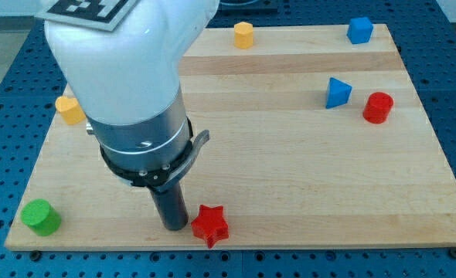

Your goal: Push the red star a bit right

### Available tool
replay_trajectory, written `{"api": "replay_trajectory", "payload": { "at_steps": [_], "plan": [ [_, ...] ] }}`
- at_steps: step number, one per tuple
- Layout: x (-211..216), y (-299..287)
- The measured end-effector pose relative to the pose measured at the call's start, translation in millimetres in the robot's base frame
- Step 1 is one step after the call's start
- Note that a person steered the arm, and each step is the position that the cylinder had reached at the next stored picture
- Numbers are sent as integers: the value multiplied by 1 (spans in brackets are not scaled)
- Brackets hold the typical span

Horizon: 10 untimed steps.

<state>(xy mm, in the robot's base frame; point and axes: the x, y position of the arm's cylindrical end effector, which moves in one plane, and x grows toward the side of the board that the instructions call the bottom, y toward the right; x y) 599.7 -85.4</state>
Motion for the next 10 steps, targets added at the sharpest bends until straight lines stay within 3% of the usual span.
{"api": "replay_trajectory", "payload": {
  "at_steps": [3, 5, 10],
  "plan": [
    [19, 1],
    [18, 52],
    [15, 36]
  ]
}}
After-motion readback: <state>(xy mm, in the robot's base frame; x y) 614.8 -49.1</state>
